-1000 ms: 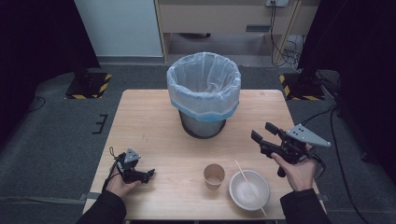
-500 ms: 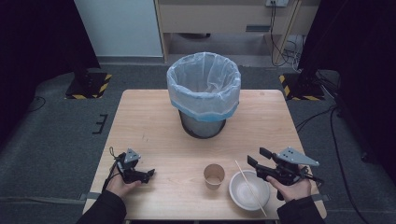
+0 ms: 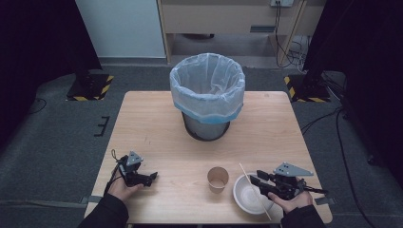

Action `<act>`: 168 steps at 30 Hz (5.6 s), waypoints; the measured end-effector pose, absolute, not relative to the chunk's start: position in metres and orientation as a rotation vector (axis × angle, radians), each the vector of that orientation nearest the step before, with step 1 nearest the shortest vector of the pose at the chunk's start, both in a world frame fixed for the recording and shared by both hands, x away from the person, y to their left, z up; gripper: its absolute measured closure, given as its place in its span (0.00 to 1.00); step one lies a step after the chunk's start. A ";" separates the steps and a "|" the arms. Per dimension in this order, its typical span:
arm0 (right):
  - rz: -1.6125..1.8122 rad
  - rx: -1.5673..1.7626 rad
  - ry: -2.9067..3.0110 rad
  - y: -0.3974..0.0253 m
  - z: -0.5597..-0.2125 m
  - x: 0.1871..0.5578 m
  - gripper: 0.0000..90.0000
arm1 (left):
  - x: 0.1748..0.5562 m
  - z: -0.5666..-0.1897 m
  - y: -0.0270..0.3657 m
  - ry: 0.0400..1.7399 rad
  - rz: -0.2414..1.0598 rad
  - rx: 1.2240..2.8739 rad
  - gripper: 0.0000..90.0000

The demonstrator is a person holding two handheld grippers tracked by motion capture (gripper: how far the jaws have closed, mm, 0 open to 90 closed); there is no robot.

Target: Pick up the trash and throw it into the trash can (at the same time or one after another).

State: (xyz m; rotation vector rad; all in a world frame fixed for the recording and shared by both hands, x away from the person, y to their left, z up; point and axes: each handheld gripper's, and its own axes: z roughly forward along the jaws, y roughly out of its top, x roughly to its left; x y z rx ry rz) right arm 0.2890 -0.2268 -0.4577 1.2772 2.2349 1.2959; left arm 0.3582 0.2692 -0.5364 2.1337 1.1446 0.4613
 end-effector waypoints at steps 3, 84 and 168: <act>1.257 1.302 2.275 -0.227 -0.463 0.288 0.70 | 0.358 -0.536 0.269 1.144 0.461 2.134 0.00; 1.677 1.291 1.660 -0.272 -0.405 0.331 0.96 | 0.358 -0.536 0.269 1.143 0.461 2.134 0.00; 1.895 0.951 1.409 -0.187 -0.261 0.461 0.96 | 0.358 -0.536 0.269 1.142 0.461 2.135 0.00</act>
